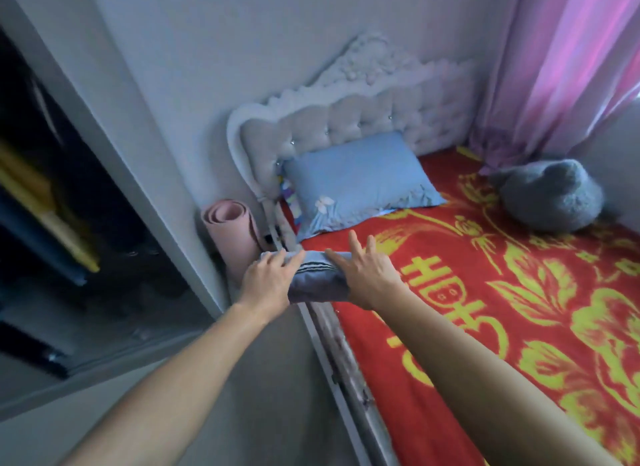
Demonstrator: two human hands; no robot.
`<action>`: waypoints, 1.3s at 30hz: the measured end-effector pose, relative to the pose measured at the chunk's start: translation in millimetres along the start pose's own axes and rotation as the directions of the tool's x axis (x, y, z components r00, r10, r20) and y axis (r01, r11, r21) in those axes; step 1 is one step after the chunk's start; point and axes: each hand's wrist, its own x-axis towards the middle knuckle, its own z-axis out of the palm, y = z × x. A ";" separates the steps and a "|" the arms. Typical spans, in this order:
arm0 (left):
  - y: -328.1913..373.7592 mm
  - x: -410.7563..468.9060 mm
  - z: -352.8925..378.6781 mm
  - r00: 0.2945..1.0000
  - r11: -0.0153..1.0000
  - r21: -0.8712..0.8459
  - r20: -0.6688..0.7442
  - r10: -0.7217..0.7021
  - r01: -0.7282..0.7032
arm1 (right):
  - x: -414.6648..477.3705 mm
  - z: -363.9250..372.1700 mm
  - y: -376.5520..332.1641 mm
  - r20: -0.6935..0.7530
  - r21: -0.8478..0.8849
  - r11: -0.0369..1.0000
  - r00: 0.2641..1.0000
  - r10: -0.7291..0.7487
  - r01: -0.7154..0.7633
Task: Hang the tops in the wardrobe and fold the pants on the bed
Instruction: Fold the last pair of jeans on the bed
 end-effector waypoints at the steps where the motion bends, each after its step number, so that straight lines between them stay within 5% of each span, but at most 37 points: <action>1: -22.7 -6.3 -11.8 1.000 1.000 0.010 -0.016 -0.025 0.025 | 8.8 -17.8 -17.7 -0.035 -0.021 0.999 0.999 -0.028 0.027; 13: -321.5 -154.3 -130.4 0.927 0.941 0.155 -0.281 -0.249 0.300 | 98.3 -190.6 -311.7 -0.311 -0.174 0.945 0.895 -0.320 0.278; 20: -455.4 -206.2 -195.5 0.851 0.859 0.209 -0.369 -0.373 0.467 | 153.0 -276.2 -441.3 -0.470 -0.208 0.905 0.773 -0.425 0.371; 27: -559.6 -182.7 -261.6 0.778 0.800 0.241 -0.497 -0.385 0.550 | 232.7 -366.3 -497.1 -0.633 -0.238 0.887 0.629 -0.451 0.397; 39: -741.4 -19.9 -395.4 0.625 0.709 0.338 -0.758 -0.185 0.619 | 448.7 -551.0 -520.7 -0.874 -0.244 0.931 0.354 -0.332 0.271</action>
